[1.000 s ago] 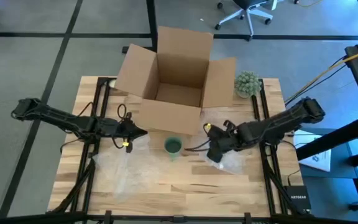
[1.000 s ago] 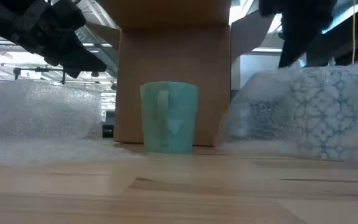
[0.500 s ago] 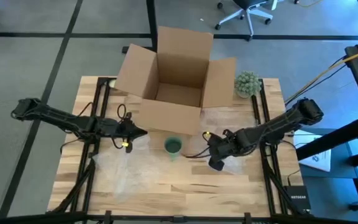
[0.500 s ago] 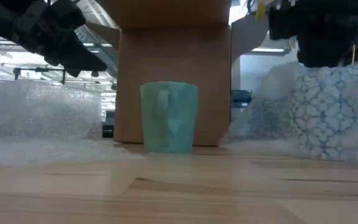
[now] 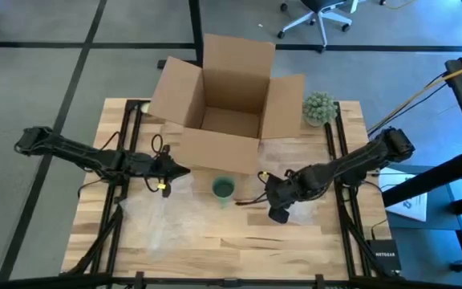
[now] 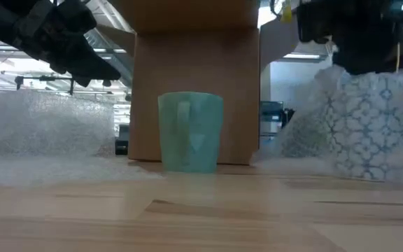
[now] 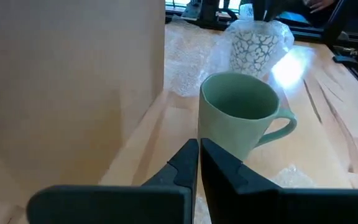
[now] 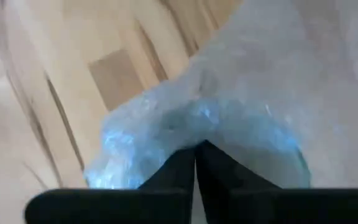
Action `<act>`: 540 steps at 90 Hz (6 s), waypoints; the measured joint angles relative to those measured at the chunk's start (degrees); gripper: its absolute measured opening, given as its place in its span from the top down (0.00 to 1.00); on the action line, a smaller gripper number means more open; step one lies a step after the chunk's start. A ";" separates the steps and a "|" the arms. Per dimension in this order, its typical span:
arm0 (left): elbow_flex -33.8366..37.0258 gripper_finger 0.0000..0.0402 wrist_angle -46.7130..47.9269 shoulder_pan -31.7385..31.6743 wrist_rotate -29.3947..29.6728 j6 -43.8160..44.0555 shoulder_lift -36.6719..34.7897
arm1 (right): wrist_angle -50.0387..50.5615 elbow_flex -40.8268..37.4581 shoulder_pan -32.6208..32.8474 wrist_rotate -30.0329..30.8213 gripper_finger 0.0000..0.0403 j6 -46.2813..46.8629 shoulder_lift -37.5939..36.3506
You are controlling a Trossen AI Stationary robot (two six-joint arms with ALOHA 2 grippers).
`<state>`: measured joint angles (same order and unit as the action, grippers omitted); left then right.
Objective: Wrap mug
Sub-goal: Wrap the bottom white blue floral mug glass
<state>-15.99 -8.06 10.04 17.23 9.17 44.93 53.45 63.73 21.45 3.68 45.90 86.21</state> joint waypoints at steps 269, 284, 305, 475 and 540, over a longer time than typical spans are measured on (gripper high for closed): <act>0.02 1.00 -0.33 0.01 0.12 -0.21 0.00 | -7.35 2.66 5.43 -4.47 1.00 -2.19 1.76; 0.01 1.00 -0.32 0.01 0.12 -0.20 0.02 | 6.62 10.03 5.43 0.49 1.00 -2.34 -0.80; 0.01 1.00 -0.34 0.01 0.12 -0.20 0.00 | 16.68 7.46 1.24 9.34 0.95 2.07 -5.43; 0.02 1.00 -0.08 0.01 -0.08 2.03 0.02 | -5.78 -21.13 -26.14 -4.72 1.00 -16.19 -23.75; -3.05 1.00 -0.30 0.94 -0.08 -0.39 0.02 | -10.09 -6.50 6.72 0.24 1.00 7.78 -17.25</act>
<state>-19.04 -8.36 10.98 17.15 8.78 44.95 43.36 57.23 28.17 3.92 53.68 68.96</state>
